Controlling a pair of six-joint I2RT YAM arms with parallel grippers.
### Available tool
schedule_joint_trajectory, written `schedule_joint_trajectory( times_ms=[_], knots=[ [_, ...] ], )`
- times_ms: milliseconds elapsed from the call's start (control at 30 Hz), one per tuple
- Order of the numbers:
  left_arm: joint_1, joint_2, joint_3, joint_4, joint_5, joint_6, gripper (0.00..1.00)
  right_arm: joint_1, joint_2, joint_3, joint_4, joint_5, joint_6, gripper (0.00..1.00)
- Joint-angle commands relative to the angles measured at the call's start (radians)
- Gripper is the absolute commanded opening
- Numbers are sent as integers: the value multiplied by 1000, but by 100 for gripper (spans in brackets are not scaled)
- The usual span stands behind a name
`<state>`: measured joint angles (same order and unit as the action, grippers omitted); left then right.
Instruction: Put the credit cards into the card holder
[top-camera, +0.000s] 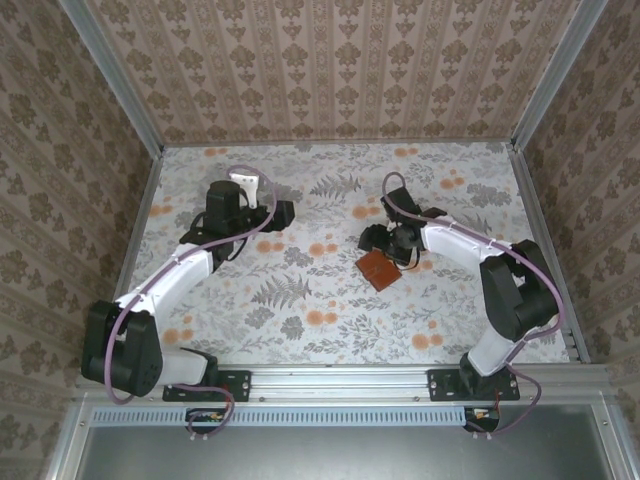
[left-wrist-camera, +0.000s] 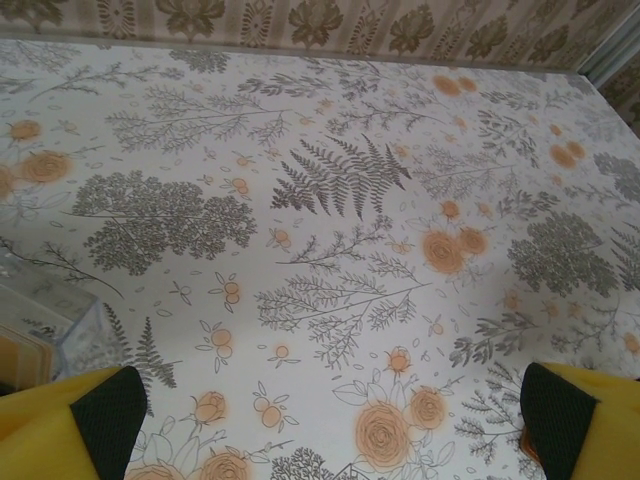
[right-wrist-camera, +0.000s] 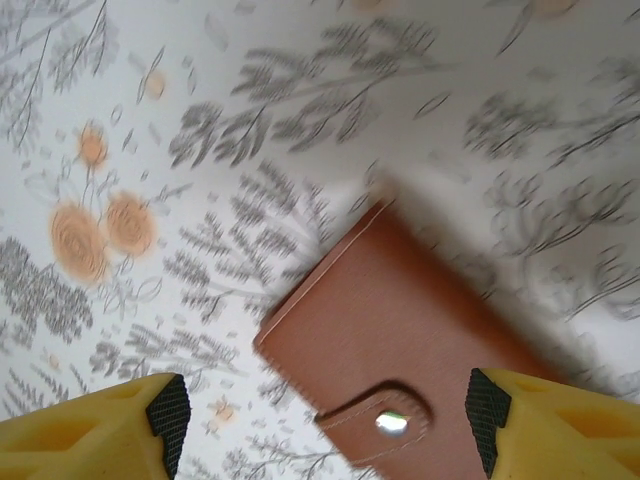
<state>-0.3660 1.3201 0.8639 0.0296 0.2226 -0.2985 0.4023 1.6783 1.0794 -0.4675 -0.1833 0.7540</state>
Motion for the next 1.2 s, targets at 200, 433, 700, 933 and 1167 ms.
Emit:
schedule_joint_trajectory(
  times_ms=[200, 433, 700, 933, 1167],
  knots=[
    [-4, -33, 20, -33, -55, -20, 100, 25, 189, 174, -34, -14, -31, 72],
    [0, -55, -5, -44, -88, -22, 100, 96, 241, 192, -11, -128, -136, 69],
    [2, -40, 7, -46, -89, -22, 100, 210, 210, 187, -104, -304, -351, 67],
    [0, 28, 29, -48, 55, -29, 97, 175, -43, 24, -121, -43, -264, 62],
    [-52, 213, 111, -44, 325, -119, 84, 99, -64, -74, -21, -20, -95, 51]
  ],
)
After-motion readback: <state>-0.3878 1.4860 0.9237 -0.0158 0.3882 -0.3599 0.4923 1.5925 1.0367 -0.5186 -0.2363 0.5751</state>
